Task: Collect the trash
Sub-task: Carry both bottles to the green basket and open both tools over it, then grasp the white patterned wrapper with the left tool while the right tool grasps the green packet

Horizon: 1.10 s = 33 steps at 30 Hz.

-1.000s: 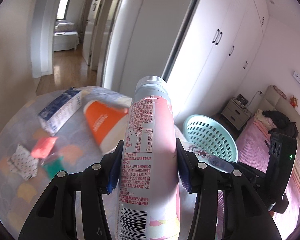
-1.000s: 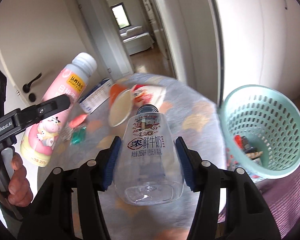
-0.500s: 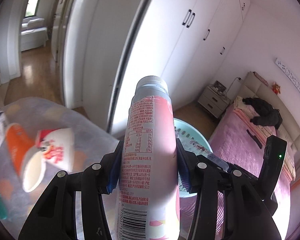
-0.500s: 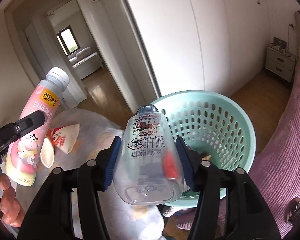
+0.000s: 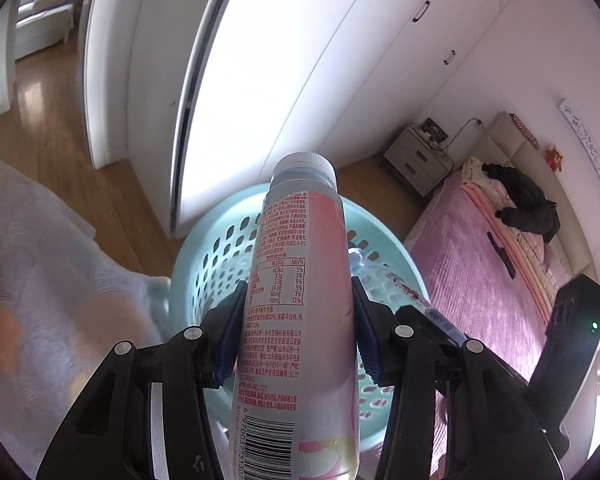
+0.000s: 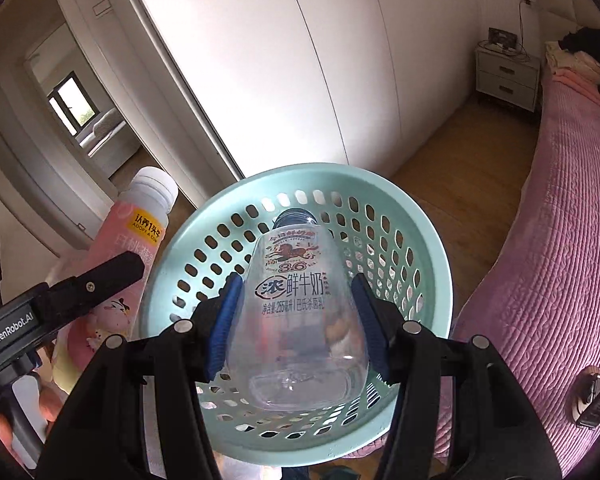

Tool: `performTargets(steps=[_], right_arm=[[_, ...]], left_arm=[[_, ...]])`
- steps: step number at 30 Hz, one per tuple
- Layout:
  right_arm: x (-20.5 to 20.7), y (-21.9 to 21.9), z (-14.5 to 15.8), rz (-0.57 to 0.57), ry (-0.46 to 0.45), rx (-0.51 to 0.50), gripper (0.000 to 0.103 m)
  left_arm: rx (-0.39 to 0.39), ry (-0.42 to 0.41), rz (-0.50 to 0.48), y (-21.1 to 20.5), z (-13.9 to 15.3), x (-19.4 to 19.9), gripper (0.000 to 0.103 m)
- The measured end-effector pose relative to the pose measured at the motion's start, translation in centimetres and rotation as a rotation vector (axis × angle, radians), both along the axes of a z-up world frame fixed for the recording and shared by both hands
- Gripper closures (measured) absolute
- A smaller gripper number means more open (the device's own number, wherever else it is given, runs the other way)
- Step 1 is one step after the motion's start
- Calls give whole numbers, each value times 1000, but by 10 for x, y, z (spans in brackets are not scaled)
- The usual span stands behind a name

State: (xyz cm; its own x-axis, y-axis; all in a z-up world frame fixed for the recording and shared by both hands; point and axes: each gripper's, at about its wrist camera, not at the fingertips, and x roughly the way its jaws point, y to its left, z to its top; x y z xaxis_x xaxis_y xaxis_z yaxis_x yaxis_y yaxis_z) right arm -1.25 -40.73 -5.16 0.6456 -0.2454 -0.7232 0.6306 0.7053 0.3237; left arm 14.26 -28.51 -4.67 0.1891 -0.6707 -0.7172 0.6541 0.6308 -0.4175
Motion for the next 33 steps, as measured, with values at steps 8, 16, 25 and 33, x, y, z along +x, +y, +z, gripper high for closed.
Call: performTargets(steps=[8, 16, 25, 33], right_arm=[[1, -10, -8, 3, 5, 27, 47], [-14, 24, 17, 61, -48, -9, 47], [-4, 107, 61, 230, -134, -83, 47], [28, 200, 77, 429, -186, -144, 47]], left_arm=[[-38, -36, -11, 3, 9, 1, 39], [-66, -161, 1, 52, 47, -29, 38], [-97, -254, 158, 154, 84, -58, 32], [-58, -311, 413, 274, 95, -68, 32]])
